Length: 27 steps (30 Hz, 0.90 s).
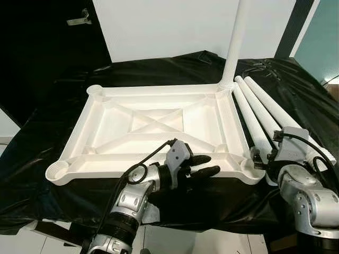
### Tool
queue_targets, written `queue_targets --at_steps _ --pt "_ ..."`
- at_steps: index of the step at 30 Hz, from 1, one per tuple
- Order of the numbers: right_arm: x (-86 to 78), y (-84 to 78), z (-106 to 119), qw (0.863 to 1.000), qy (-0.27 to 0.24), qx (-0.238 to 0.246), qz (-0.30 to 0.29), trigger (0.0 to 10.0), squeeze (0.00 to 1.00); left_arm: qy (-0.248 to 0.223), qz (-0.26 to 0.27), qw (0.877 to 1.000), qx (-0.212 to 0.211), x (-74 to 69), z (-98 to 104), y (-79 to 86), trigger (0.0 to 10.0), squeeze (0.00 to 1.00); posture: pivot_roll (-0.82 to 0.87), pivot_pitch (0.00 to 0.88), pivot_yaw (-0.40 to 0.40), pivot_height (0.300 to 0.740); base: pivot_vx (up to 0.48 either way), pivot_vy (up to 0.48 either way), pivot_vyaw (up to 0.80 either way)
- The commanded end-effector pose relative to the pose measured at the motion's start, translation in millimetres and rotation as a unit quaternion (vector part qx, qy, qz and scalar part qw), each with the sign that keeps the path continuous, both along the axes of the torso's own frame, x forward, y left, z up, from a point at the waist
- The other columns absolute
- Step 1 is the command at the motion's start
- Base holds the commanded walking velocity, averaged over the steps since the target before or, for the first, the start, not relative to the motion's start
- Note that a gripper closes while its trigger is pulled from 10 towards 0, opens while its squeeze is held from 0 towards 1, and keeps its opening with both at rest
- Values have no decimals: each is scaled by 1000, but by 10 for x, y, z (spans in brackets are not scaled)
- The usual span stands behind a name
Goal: Building children table
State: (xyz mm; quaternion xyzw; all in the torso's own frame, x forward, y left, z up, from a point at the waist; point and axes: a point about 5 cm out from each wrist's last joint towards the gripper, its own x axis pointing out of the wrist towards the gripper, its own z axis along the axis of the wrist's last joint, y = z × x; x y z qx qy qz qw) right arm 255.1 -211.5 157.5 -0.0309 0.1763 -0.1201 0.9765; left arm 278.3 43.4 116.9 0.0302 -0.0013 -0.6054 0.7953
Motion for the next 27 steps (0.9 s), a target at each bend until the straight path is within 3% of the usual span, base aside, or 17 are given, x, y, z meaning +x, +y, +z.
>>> queue_targets --at_steps 1,14,19,27 --pt "-39 -124 -33 999 17 -22 -41 10000 0 5 56 998 11 25 -82 35 10000 0 -202 46 53 740 0 0 0" --pt "-124 -166 -182 996 68 -17 -54 10000 0 -1 54 998 13 48 -71 40 10000 0 -200 41 63 740 0 0 0" --pt "-166 -182 -270 993 95 18 -69 10000 0 -2 52 999 13 45 -66 36 10000 0 -198 42 64 740 0 0 0" --pt "-218 -212 -412 987 134 35 -82 10000 0 -1 51 999 15 35 -78 41 10000 0 -197 41 58 740 0 0 0"
